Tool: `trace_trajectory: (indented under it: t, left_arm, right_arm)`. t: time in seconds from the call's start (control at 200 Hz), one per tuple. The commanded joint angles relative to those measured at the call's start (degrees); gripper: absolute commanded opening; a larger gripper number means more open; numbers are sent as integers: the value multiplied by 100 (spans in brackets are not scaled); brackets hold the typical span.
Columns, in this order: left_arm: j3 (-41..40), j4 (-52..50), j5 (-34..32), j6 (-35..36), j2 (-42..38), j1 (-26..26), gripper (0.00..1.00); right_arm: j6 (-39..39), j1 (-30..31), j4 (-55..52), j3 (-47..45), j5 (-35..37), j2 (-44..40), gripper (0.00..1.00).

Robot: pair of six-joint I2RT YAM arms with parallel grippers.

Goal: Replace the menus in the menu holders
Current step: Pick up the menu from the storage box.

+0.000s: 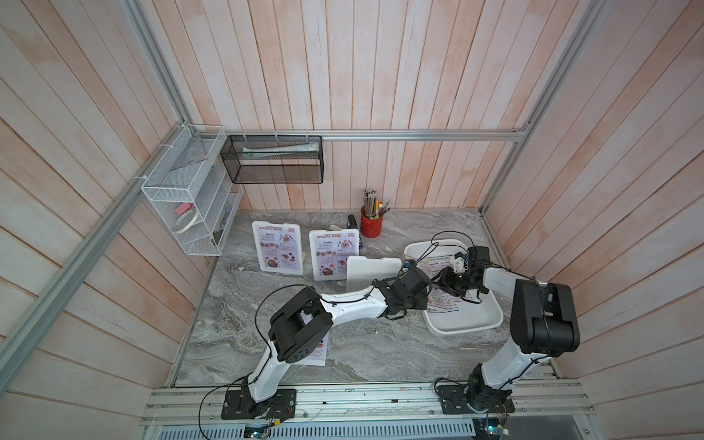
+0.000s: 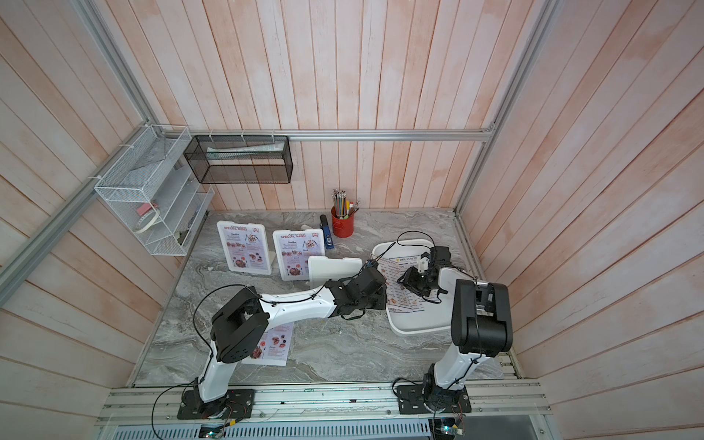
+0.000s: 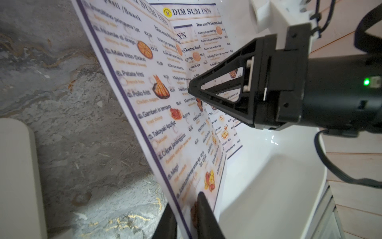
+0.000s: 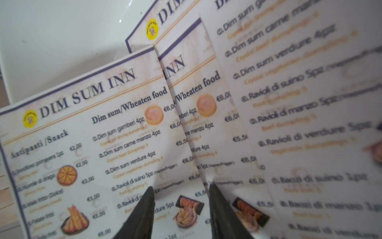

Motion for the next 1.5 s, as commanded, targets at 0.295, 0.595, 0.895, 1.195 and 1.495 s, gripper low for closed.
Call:
trace_trajectory:
  t: [0.295, 0.595, 0.895, 1.195, 1.495]
  left_arm:
    - [171, 153, 50, 133, -322, -73, 10]
    - [213, 149, 385, 441, -598, -196, 3]
    - [213, 143, 693, 895, -1184, -262, 0]
    - [244, -459, 883, 1595, -2431, 68, 0]
    - [110, -647, 767, 2127, -3562, 527, 0]
  right_arm:
    - [-48, 35, -552, 249, 271, -71, 49]
    - [-56, -175, -827, 1028, 190, -452, 59]
    - [182, -228, -584, 1577, -226, -1176, 60]
    - [770, -224, -159, 1682, -1465, -1898, 59]
    - [2313, -192, 701, 1234, -2023, -2655, 63]
